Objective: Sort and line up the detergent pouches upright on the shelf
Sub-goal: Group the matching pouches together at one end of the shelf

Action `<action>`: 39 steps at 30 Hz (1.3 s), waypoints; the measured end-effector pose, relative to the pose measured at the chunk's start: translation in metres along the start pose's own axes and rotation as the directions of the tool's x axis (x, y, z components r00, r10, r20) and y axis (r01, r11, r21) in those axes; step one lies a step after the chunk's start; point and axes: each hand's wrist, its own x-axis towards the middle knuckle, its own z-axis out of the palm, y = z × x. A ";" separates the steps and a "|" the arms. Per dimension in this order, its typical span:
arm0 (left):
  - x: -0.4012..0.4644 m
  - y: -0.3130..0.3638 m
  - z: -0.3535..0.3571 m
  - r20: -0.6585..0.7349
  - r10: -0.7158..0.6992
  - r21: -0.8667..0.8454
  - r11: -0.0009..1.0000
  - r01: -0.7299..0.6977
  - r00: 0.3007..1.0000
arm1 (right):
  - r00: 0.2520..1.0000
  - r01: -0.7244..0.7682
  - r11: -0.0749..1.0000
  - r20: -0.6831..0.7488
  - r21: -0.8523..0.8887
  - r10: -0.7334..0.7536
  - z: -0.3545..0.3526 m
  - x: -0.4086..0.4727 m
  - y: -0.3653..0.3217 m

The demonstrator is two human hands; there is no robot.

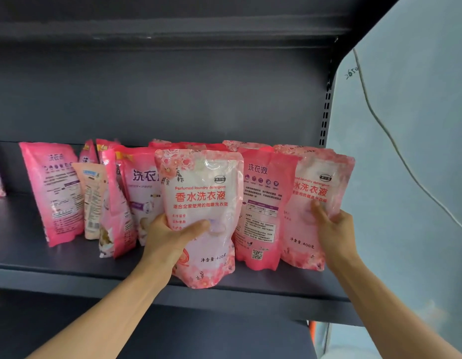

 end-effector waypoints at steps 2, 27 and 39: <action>-0.004 0.001 0.003 -0.032 0.005 -0.009 1.000 -0.005 0.999 | 1.000 0.006 0.999 -0.018 0.043 -0.005 -0.008 -0.009 -0.004; -0.076 0.044 -0.077 -0.175 -0.021 -0.170 0.985 -0.009 0.984 | 0.961 -0.084 0.974 0.275 0.212 0.023 0.011 -0.129 -0.079; -0.081 0.064 -0.302 -0.382 -0.032 -0.056 0.998 0.011 0.924 | 0.866 -0.236 0.921 0.498 0.310 0.054 0.221 -0.223 -0.085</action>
